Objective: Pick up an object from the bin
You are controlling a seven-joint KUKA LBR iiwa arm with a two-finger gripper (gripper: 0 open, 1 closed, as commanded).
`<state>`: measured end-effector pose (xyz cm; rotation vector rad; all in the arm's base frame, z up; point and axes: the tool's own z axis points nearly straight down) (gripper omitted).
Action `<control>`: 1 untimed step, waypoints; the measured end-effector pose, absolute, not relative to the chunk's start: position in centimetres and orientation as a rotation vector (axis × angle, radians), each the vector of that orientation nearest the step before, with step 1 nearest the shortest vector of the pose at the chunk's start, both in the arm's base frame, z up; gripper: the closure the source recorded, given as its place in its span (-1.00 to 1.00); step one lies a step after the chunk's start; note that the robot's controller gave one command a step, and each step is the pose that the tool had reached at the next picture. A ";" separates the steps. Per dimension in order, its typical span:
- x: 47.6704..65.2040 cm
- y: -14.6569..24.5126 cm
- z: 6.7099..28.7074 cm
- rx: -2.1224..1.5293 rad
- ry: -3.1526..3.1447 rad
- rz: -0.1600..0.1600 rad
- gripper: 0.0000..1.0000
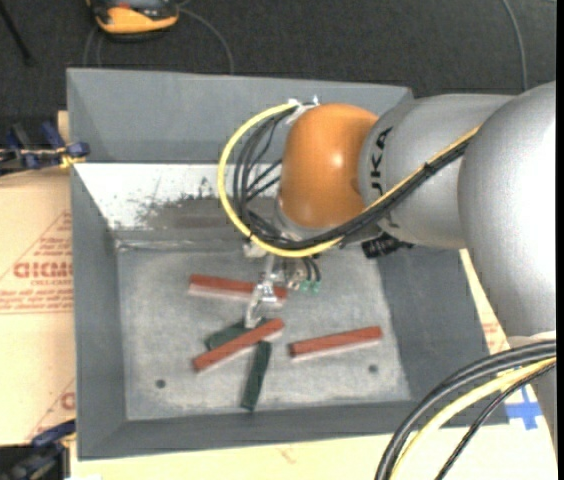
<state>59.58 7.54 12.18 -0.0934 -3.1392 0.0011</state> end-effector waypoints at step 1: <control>61.2 8.3 10.3 -0.205 -3.140 -0.002 -1.00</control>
Offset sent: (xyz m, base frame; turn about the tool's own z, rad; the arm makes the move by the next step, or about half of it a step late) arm 0.0037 -0.0014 -0.0518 0.1302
